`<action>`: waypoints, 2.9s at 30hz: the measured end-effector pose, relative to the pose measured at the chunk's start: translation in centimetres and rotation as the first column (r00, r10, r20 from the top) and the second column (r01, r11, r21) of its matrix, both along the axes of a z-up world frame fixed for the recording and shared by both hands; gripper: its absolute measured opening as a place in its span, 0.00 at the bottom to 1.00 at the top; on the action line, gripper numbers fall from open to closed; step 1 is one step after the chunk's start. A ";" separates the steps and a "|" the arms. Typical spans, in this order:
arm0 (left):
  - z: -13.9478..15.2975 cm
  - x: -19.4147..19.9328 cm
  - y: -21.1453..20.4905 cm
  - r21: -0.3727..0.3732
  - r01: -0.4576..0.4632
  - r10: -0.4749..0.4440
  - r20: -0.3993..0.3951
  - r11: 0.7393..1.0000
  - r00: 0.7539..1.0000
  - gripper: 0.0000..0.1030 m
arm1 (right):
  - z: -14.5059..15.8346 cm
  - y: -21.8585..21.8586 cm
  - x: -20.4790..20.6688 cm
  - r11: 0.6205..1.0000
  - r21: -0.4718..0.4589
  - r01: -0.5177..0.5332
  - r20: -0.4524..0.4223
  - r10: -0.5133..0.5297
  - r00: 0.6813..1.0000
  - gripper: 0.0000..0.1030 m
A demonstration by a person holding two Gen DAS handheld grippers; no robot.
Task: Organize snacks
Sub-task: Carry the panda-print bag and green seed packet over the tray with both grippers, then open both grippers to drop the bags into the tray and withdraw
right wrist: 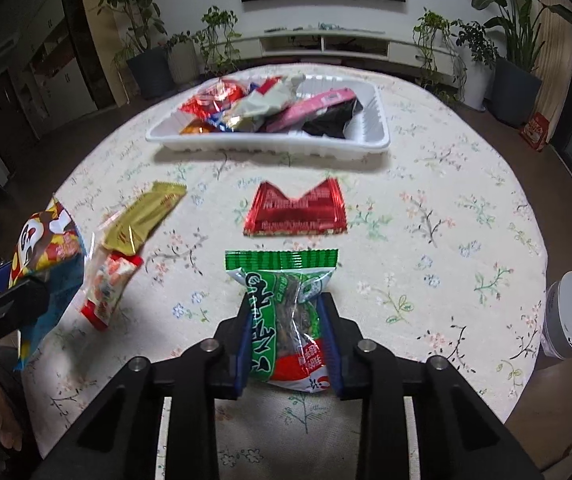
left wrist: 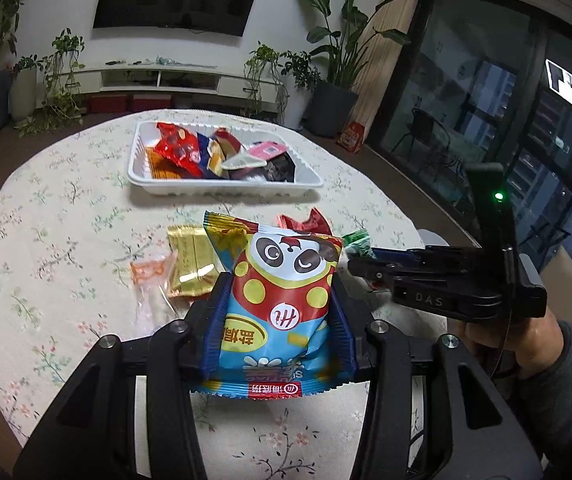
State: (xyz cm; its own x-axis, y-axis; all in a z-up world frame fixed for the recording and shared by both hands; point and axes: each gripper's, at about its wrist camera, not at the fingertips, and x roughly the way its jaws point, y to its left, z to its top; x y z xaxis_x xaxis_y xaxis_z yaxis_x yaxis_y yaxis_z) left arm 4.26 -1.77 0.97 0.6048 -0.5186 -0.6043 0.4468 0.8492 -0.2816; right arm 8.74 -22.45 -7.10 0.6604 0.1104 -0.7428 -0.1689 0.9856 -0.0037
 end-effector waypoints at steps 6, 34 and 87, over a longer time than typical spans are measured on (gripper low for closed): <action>1.8 1.8 0.7 -0.033 -0.023 0.024 0.026 0.999 0.999 0.42 | 2.8 -0.6 -0.6 0.999 0.032 0.007 0.145 -0.012 0.989 0.30; 9.1 22.9 -1.7 0.154 -0.024 0.009 0.097 0.988 0.995 0.42 | 17.0 0.8 15.5 0.998 0.038 -0.051 0.404 0.031 0.914 0.30; -2.4 25.4 -4.2 0.273 -0.056 0.051 0.024 0.960 0.998 1.00 | 5.2 0.7 21.7 0.997 -0.079 0.005 0.132 0.006 0.991 0.68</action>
State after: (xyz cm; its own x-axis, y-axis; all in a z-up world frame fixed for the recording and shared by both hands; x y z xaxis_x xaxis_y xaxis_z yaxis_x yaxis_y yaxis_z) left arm 29.70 -5.99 -1.43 0.6381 -0.3019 -0.7083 0.4012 0.9155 -0.0287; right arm 30.44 -21.76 -1.94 0.7530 0.0553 -0.6557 -0.1625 0.9812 -0.1039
